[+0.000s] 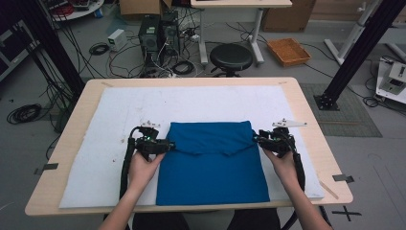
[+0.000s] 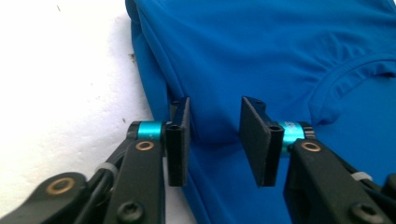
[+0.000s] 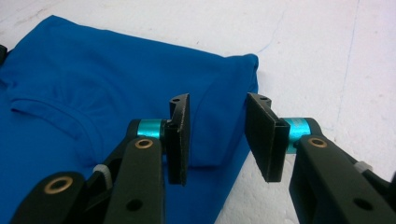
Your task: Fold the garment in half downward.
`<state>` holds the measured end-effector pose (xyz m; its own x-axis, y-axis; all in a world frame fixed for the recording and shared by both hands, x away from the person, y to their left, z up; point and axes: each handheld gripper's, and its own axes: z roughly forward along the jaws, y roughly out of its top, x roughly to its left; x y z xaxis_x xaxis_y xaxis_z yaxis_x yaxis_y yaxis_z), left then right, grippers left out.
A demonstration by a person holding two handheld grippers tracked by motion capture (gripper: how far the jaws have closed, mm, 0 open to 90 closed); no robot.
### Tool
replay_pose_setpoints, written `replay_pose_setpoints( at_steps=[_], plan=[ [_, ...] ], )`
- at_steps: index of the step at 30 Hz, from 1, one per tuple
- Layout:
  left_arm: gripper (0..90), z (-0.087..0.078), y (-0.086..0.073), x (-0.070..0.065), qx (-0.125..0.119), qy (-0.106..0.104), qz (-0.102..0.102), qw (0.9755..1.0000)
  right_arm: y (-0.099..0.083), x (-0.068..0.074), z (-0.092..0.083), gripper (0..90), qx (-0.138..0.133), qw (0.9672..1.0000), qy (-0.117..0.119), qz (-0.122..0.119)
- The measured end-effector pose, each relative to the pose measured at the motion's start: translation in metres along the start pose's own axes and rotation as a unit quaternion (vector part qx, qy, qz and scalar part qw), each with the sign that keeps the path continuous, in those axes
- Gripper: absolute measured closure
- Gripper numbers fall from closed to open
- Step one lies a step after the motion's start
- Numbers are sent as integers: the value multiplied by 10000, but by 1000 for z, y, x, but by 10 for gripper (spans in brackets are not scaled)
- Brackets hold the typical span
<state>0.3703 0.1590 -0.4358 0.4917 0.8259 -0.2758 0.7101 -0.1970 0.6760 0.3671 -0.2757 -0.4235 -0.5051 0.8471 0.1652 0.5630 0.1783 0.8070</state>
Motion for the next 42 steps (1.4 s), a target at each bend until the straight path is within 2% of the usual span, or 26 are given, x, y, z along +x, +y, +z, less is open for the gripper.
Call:
replay_pose_setpoints(
  at_steps=[1, 7, 8, 12, 15, 21, 23, 25, 27, 34, 40, 42],
  plan=[
    [642, 1, 0, -1, -32, 5, -46, 10000, -1, 0, 1, 612, 17, 10000, 0, 25],
    [691, 4, 2, -4, 54, 78, 66, 9999, -3, 1, 4, 613, 65, 10000, 34, 46],
    [706, 6, 2, -5, 41, 74, 33, 10000, -3, 1, 4, 617, 72, 10000, 38, 42],
    [799, 6, 4, -6, 65, 92, 123, 9999, -3, 1, 5, 652, 113, 9998, 77, 155],
    [823, 7, 4, -7, 70, 83, 171, 9998, -4, -1, 10, 660, 233, 9994, 93, 235],
    [833, 6, 4, -8, 36, 58, 236, 9997, -8, 1, 20, 664, 513, 9984, 15, 237],
    [835, 6, 4, -9, 9, 54, 257, 9997, -10, 1, 22, 737, 601, 9979, 24, 221],
    [836, 6, 4, -9, -4, 44, 283, 9996, -11, 3, 22, 841, 576, 9983, 32, 96],
    [838, 5, 4, -9, -25, 32, 286, 9996, -10, 5, 20, 889, 538, 9985, 34, 17],
    [844, -4, 5, -12, -170, -72, 365, 9992, -8, 6, 11, 895, 430, 9990, 89, 60],
    [848, -21, 4, -20, -291, -227, 473, 9982, -5, 10, -10, 895, 236, 9991, 334, 96],
    [850, -29, 1, -23, -286, -286, 572, 9975, -6, 13, -19, 895, 212, 9990, 390, 51]
  ],
)
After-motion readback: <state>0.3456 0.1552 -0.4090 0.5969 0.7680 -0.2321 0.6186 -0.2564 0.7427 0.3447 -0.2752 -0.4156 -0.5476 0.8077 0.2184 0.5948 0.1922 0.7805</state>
